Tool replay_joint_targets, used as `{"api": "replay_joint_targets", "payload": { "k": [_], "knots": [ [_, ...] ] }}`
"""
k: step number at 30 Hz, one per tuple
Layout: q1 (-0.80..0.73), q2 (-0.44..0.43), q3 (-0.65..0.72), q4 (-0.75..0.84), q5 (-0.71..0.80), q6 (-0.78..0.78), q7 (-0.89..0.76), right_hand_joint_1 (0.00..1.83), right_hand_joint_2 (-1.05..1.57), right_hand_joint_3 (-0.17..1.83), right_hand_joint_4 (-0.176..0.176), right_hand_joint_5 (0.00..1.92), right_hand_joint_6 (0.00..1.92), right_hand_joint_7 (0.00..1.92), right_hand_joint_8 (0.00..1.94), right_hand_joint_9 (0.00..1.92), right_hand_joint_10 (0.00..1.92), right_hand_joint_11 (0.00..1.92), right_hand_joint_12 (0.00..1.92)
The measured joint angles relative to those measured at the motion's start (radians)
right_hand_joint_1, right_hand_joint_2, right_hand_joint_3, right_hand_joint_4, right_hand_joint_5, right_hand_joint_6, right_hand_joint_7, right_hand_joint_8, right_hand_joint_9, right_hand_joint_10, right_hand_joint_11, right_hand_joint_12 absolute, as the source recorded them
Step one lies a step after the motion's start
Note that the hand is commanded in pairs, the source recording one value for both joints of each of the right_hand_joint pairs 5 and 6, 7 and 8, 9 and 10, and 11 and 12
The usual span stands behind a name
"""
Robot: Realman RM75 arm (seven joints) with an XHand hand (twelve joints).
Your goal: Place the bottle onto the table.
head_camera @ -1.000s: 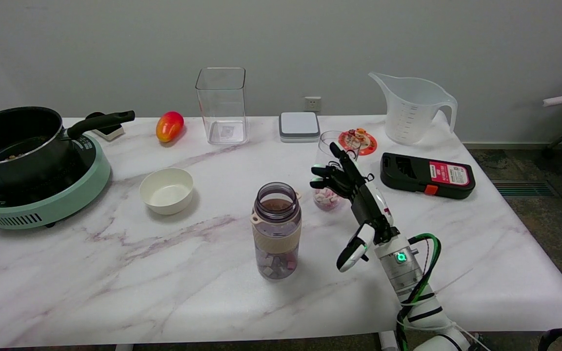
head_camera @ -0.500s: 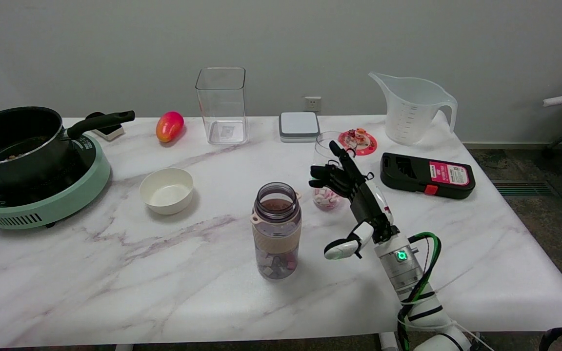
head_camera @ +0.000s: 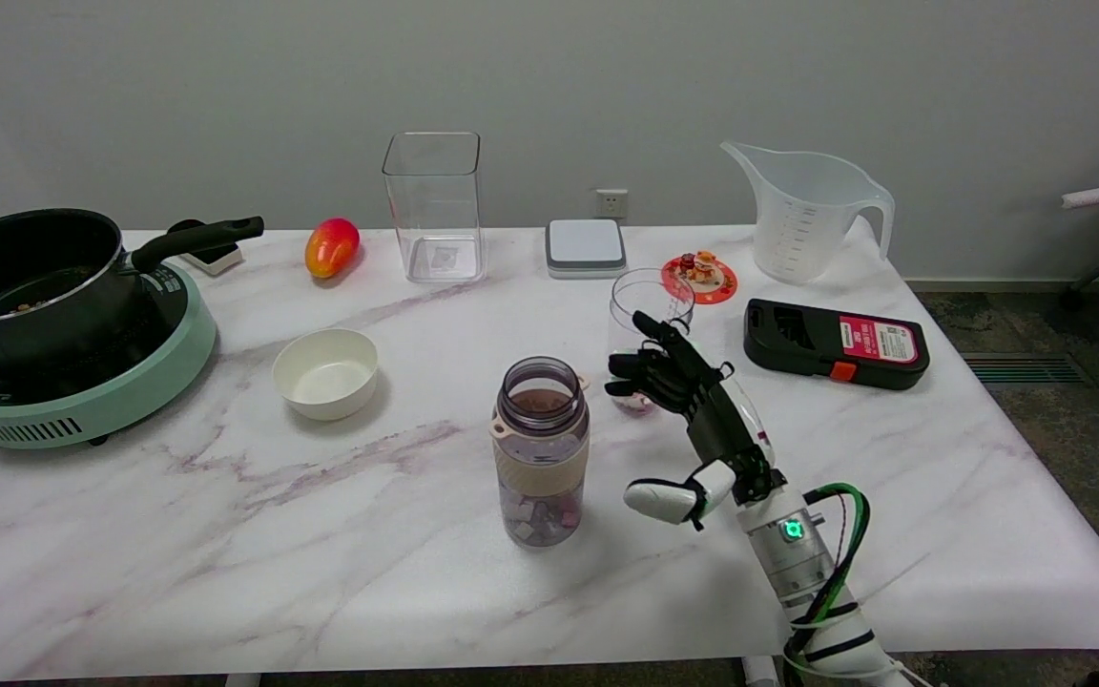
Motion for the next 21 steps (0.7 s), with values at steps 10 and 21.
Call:
{"api": "replay_joint_targets", "payload": {
  "k": [10,21],
  "knots": [
    [-0.041,-0.006,0.002,-0.01,0.009,0.054,0.004,1.15,-0.21,0.75,0.0,0.33,0.33,0.61,0.61,0.57,0.57,0.69,0.69],
    [-0.107,0.01,0.029,-0.02,0.023,0.119,0.004,1.21,-0.09,0.58,0.0,0.58,0.58,1.06,1.06,1.05,1.05,1.15,1.15]
  ]
}}
